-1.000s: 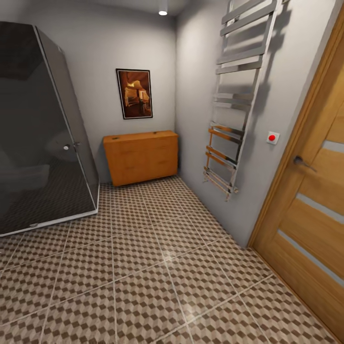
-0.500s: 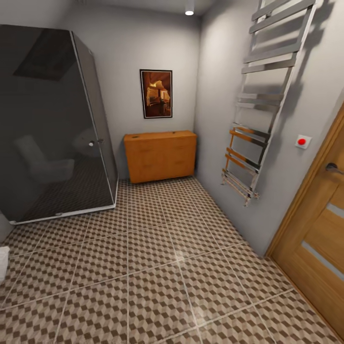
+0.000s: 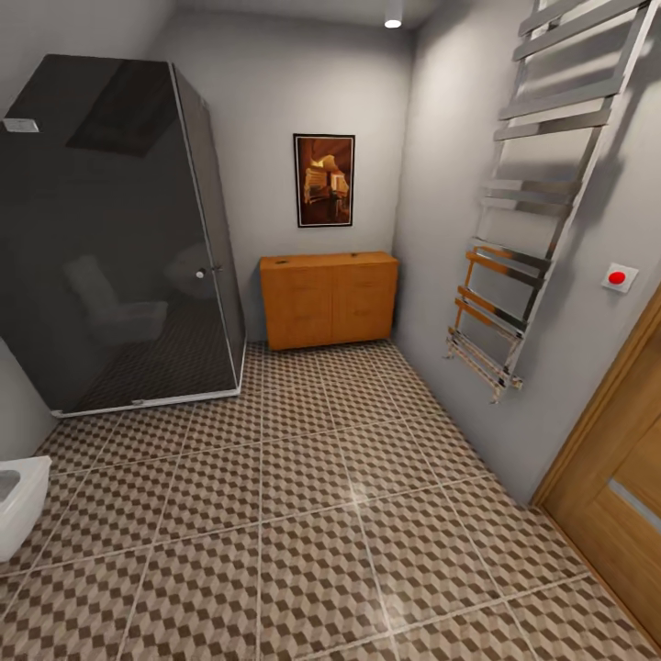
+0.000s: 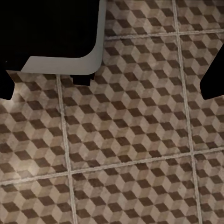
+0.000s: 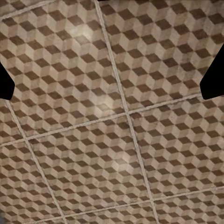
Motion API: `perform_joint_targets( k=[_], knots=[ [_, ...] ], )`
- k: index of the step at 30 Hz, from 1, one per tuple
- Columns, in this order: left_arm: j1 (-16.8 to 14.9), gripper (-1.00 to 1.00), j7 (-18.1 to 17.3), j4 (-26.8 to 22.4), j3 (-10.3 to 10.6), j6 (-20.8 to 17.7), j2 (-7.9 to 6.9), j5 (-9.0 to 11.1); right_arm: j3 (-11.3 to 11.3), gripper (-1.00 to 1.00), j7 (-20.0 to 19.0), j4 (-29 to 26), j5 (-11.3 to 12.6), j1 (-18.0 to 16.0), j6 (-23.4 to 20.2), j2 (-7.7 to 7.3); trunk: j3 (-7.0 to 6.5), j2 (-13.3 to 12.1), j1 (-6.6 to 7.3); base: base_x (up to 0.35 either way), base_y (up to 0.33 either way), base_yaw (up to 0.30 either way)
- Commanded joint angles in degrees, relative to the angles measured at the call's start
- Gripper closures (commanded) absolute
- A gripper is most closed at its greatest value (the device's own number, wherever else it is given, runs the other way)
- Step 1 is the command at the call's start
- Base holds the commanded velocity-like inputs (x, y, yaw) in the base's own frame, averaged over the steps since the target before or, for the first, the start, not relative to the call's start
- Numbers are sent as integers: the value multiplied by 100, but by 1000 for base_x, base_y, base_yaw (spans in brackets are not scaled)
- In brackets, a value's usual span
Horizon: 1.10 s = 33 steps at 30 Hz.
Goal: Take the four mousetraps from the cabinet in the bathroom and place them on the bathroom floor. Make sure all four end up on the same floor surface, and ensure that at least two of them are either under or directly next to the same bathroom sink.
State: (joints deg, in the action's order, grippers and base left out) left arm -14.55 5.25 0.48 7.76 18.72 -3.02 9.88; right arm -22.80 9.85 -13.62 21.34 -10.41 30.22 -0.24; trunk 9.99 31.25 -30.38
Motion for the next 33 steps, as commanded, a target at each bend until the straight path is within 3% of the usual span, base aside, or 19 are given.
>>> perform_joint_targets(
  k=[1, 13, 33],
  knots=[
    [-4, -100, 11, 5, 51, 22, 1, 49, -49, -100, 43, -1, 20, -4, 11, -3, 10, 9, -2, 0, 0, 18],
    [-4, -100, 11, 149, 54, 348, -6, 33, -49, -100, 43, -1, 20, -4, 11, -2, 10, 9, -2, 205, 0, 4],
    [-4, -100, 11, 155, 53, 360, -6, 32, -49, -100, 43, -1, 20, -4, 19, -2, 10, 9, -2, 331, 0, 0]
  ],
)
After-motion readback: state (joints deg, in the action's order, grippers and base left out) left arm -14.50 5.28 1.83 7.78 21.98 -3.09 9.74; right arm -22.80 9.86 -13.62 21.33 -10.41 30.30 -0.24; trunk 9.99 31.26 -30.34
